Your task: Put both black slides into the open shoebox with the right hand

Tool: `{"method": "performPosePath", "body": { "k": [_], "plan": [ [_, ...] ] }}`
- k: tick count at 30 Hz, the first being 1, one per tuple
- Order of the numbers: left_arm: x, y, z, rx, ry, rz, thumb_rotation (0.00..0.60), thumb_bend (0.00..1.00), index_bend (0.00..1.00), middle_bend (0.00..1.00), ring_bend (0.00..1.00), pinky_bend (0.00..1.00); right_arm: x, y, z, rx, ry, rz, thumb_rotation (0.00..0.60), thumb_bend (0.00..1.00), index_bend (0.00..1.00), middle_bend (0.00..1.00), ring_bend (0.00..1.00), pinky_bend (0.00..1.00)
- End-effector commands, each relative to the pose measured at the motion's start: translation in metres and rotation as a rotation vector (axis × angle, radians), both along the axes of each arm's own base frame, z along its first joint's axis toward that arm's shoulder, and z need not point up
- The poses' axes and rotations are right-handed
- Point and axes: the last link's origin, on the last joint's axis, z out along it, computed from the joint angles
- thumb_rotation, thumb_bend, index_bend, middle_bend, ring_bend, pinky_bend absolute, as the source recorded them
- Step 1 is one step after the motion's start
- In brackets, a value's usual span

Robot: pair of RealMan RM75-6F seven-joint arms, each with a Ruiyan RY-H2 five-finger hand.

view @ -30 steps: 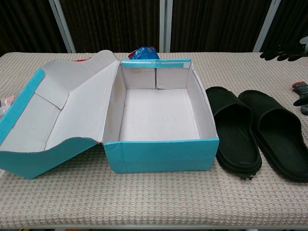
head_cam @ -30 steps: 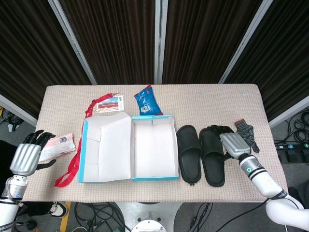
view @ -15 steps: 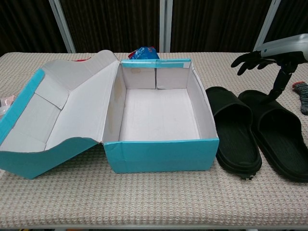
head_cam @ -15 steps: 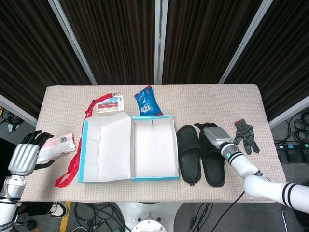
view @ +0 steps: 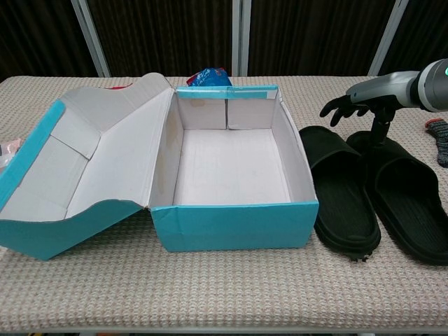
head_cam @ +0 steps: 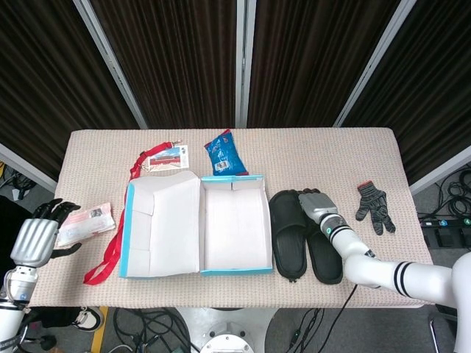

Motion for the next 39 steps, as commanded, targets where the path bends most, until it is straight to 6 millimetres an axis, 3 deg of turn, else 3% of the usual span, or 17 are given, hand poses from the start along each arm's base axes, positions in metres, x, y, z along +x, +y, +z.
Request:
{"method": "performPosePath", "body": {
  "k": [1, 24, 39],
  "plan": [
    [0.000, 0.000, 0.000, -0.001, 0.001, -0.002, 0.600, 0.12, 0.24, 0.23, 0.12, 0.19, 0.000, -0.002, -0.003, 0.003, 0.002, -0.004, 0.600, 0.07, 0.00, 0.09, 0.00, 0.00],
    [-0.002, -0.004, -0.001, -0.018, -0.005, 0.002, 0.600, 0.12, 0.24, 0.23, 0.12, 0.19, 0.017, -0.005, -0.027, 0.052, -0.013, 0.024, 0.600, 0.07, 0.03, 0.09, 0.00, 0.00],
    [-0.005, -0.005, -0.002, -0.027, -0.012, 0.005, 0.600, 0.12, 0.24, 0.23, 0.12, 0.19, 0.017, -0.006, -0.032, 0.032, 0.017, 0.035, 0.600, 0.08, 0.22, 0.18, 0.00, 0.00]
  ]
}}
